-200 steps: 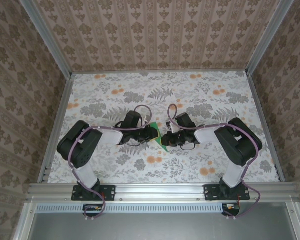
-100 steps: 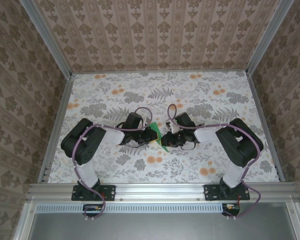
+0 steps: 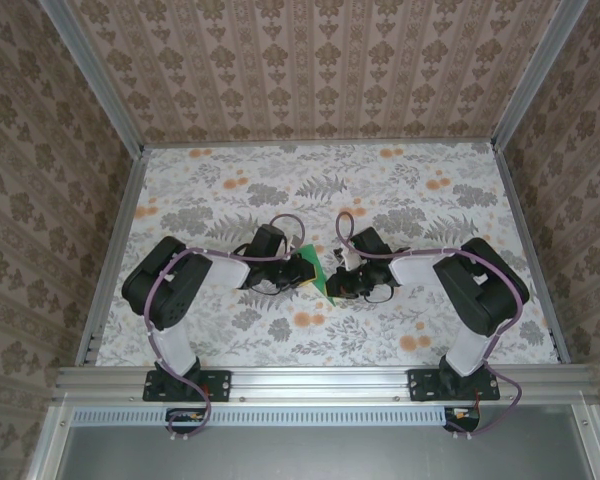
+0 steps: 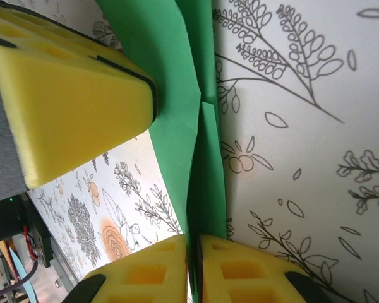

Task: Fold a paper plane with a square sheet of paper (pick it up from the middle)
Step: Fold the wing for the fifth time at the center of the table.

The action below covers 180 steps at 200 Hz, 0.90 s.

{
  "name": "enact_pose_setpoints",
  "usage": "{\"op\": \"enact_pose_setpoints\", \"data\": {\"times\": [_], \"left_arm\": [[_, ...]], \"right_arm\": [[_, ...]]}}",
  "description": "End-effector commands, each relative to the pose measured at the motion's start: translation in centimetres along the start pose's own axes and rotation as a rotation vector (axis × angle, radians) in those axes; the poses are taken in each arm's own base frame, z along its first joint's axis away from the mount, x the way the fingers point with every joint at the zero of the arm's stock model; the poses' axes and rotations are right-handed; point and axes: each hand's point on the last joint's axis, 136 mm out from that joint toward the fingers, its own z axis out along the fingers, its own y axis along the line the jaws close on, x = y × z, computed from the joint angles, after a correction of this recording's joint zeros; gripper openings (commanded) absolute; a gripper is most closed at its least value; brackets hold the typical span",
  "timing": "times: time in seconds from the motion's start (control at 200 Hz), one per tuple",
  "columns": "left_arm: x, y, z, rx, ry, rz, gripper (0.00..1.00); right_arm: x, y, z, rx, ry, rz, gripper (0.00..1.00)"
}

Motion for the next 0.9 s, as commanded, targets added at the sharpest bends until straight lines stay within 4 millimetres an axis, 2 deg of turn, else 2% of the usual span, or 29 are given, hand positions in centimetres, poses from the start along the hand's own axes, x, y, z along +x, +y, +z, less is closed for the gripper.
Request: {"op": "enact_pose_setpoints", "data": {"times": [0.0, 0.135, 0.345, 0.525, 0.72, 0.895], "left_arm": [[0.0, 1.6, 0.3, -0.082, 0.004, -0.010, 0.15], [0.0, 2.2, 0.4, -0.125, 0.016, -0.028, 0.15], [0.5, 3.5, 0.4, -0.192, 0.044, -0.060, 0.14], [0.5, 3.7, 0.4, -0.218, 0.053, -0.064, 0.14], [0.6, 3.8, 0.5, -0.222, 0.062, -0.069, 0.14], [0.6, 3.8, 0.5, -0.226, 0.066, -0.071, 0.14]], "right_arm": [[2.2, -2.9, 0.6, 0.122, 0.082, 0.075, 0.12], [2.0, -2.9, 0.4, 0.137, 0.091, 0.088, 0.14], [0.1, 1.0, -2.3, 0.061, -0.005, 0.012, 0.24], [0.1, 2.3, -3.6, 0.092, -0.038, -0.039, 0.24], [0.4, 3.4, -2.0, 0.097, 0.014, -0.071, 0.19], [0.0, 2.2, -0.8, 0.151, 0.037, -0.049, 0.15]]}}
